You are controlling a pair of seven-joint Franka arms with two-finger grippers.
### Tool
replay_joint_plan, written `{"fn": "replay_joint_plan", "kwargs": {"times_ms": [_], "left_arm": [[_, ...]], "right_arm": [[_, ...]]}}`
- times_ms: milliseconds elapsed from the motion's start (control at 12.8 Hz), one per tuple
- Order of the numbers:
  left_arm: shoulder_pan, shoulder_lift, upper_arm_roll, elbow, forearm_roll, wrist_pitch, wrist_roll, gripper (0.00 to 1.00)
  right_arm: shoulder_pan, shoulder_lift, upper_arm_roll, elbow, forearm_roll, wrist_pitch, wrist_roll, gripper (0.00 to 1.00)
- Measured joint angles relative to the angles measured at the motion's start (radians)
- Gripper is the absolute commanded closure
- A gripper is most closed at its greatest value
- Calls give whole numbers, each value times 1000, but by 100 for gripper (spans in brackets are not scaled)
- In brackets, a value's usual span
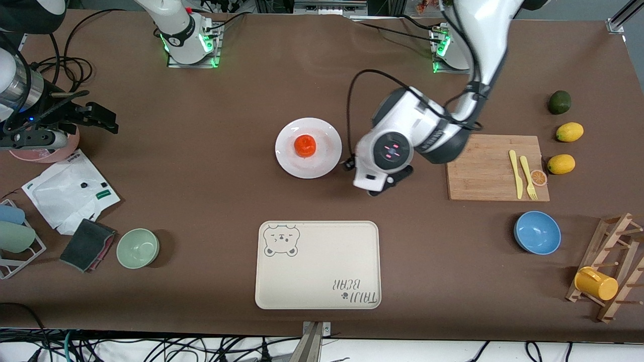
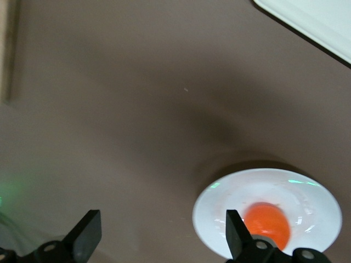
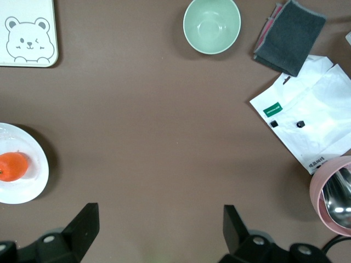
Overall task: Place orange and plate with both arms
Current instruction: 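Retract the left gripper while the right gripper reaches toward the plate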
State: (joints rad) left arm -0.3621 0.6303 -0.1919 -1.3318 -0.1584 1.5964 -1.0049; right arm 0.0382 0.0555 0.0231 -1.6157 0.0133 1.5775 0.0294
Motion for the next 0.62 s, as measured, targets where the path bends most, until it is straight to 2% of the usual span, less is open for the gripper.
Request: {"fn": "replay_joint_plan", "kwargs": {"times_ms": [234, 624], "left_arm": [[147, -26, 2, -1, 17, -95, 414, 0], [347, -62, 4, 0, 142, -107, 989, 0]], "right_arm": [[4, 17, 21, -19, 22, -18, -3, 0], [15, 110, 61, -28, 154, 28, -3, 0]]}}
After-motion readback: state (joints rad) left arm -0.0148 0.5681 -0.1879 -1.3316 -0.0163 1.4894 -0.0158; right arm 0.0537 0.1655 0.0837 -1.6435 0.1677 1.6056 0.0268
